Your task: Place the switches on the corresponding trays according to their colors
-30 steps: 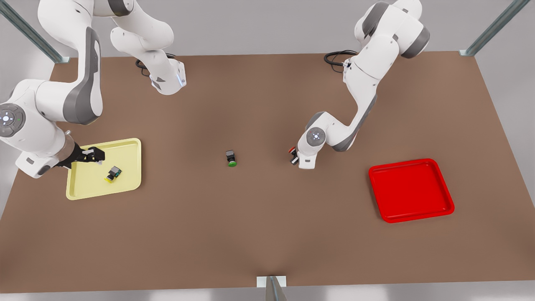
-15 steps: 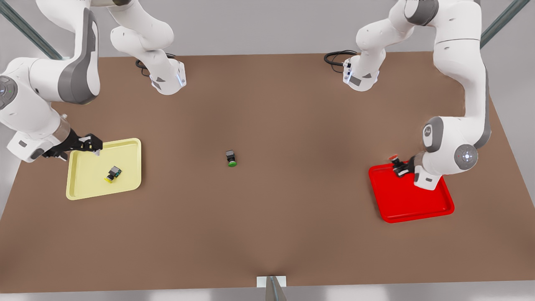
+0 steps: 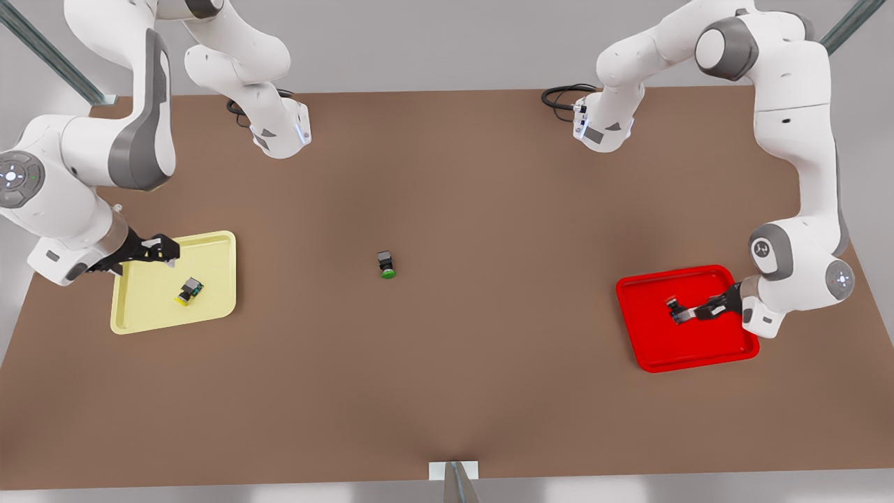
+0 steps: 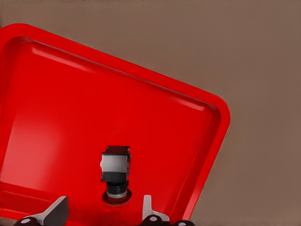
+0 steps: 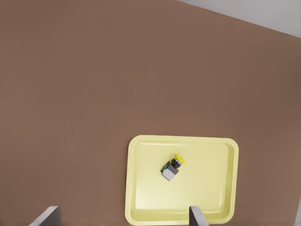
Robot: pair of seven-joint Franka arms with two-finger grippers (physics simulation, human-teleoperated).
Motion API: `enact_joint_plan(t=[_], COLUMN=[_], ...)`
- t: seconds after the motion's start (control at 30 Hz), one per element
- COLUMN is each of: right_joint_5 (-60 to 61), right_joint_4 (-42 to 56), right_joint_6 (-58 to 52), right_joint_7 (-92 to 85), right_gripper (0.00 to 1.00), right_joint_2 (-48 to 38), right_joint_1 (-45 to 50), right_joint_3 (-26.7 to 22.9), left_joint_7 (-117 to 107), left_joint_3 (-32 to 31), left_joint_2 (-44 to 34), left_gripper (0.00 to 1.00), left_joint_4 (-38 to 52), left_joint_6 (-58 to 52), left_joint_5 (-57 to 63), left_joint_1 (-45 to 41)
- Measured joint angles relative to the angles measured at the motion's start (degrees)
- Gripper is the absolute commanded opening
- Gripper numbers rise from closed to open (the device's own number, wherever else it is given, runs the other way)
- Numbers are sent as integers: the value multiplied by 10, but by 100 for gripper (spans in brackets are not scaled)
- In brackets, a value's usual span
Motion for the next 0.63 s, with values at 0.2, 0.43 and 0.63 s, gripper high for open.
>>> enact_joint_plan(t=[0.2, 0.43, 0.63], right_joint_5=[0, -1, -1], right_joint_4=[59, 78, 78], right_joint_6=[-45, -69, -69], right_joint_7=[-3, 0, -1], right_gripper=[100, 100, 100], right_joint_2=[4, 6, 7], right_joint_1=[-4, -6, -5], right_joint_3=[4, 5, 5], left_joint_7=[2, 61, 112], left_joint_3=[-80, 138, 186], left_joint_2=[-61, -231, -257], left_gripper=[100, 100, 100], left_joint_4=[72, 172, 164], left_joint_6=[-148, -384, -386], left_joint_5=[73, 107, 58], left_joint_1=[-1, -300, -310])
